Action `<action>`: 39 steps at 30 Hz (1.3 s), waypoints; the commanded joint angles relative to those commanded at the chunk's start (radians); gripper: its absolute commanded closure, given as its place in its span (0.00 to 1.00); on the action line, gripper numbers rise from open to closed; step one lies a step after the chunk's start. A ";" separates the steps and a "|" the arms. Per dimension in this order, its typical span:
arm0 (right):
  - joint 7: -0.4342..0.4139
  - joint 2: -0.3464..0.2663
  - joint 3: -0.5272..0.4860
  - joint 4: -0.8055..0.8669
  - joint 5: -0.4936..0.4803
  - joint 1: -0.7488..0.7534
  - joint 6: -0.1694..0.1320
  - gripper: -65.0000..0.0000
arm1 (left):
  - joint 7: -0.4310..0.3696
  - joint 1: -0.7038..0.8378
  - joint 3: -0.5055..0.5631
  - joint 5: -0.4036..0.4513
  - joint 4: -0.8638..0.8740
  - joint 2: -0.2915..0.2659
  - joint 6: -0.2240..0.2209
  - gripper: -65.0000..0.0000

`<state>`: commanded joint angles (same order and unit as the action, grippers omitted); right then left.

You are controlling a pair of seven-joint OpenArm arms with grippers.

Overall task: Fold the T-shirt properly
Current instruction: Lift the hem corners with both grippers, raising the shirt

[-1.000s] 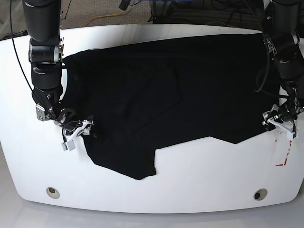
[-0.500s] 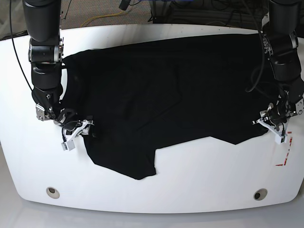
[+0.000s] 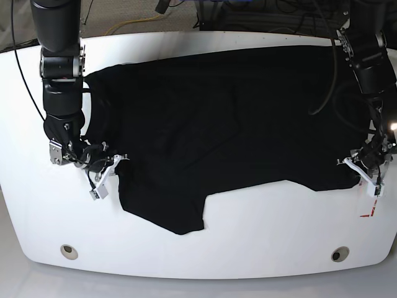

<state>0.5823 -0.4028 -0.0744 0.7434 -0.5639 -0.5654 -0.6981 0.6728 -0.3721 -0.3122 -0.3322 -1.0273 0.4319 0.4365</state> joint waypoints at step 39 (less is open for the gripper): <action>0.628 -0.158 0.018 0.333 -0.009 -0.740 0.000 1.00 | 0.299 -0.545 -0.100 0.009 -0.508 0.152 0.006 1.00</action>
<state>1.2098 -0.5608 -0.0560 1.0764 -0.5731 -1.3055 -0.6981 0.9720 -0.9168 -0.4120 -0.3230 -1.5351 0.5838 0.4427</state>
